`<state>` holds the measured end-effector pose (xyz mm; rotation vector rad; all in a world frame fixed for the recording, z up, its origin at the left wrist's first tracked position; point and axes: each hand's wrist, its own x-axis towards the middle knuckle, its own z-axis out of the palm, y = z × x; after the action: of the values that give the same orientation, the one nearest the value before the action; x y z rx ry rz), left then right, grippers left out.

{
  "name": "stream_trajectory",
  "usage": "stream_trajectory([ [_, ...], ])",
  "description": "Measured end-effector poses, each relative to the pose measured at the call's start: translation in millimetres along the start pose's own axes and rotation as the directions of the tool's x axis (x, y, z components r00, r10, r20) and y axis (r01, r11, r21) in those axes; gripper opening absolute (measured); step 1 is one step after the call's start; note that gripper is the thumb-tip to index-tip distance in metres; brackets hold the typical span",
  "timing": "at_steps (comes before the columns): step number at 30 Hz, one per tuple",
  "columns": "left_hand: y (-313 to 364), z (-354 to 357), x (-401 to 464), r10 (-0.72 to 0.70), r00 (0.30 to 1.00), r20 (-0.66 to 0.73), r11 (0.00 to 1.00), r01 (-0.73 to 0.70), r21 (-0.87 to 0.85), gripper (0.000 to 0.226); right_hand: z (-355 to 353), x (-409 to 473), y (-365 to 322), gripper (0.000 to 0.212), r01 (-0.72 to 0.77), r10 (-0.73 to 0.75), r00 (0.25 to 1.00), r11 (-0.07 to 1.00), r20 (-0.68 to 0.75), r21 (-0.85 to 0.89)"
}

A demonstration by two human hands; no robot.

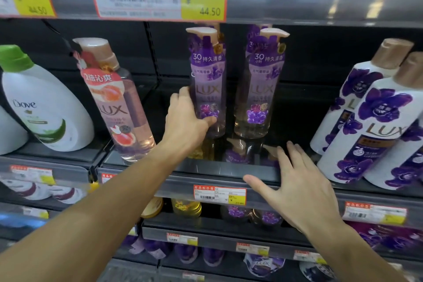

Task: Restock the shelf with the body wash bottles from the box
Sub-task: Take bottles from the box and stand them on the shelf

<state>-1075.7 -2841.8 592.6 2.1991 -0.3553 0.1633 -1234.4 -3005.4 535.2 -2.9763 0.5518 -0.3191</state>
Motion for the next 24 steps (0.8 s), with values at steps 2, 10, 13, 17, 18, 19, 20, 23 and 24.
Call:
stream_trajectory([
  [2,2,1,2,0.000,1.000,0.008,1.000,0.000,0.016,0.069,0,0,0,0.114,0.001,-0.001,1.000,1.000,-0.006,-0.002],
  [10,7,4,4,-0.028,1.000,0.009,0.998,0.028,0.052,0.069,0,-1,0,0.113,0.003,-0.003,1.000,1.000,-0.006,0.004],
  [13,5,6,-1,-0.041,0.999,0.023,0.996,0.039,0.077,0.075,0,-2,0,0.111,0.005,-0.005,1.000,1.000,-0.024,-0.002],
  [17,1,2,-31,0.000,1.000,0.014,0.999,0.000,0.047,0.068,0,-1,2,0.112,0.012,-0.012,1.000,1.000,0.021,0.000],
  [18,1,-1,-44,0.053,0.999,0.012,0.998,-0.053,0.027,0.057,-2,0,1,0.112,0.014,-0.014,0.999,1.000,0.047,0.016],
  [19,1,-4,-58,0.109,0.994,0.011,0.994,-0.109,0.001,0.048,-6,-1,0,0.111,0.009,-0.012,0.997,0.999,0.077,0.042],
  [20,2,-6,-74,0.151,0.989,0.011,0.988,-0.150,-0.033,0.043,-9,-3,-1,0.109,0.002,-0.011,0.995,0.997,0.103,0.083],
  [23,6,-13,-120,0.144,0.988,0.057,0.984,-0.137,-0.114,0.053,-22,-28,-10,0.089,-0.006,-0.022,0.996,0.952,0.087,0.307],
  [24,8,-14,-133,0.113,0.988,0.106,0.988,-0.101,-0.113,0.061,-26,-43,-14,0.081,-0.010,-0.011,0.999,0.916,0.050,0.401],
])
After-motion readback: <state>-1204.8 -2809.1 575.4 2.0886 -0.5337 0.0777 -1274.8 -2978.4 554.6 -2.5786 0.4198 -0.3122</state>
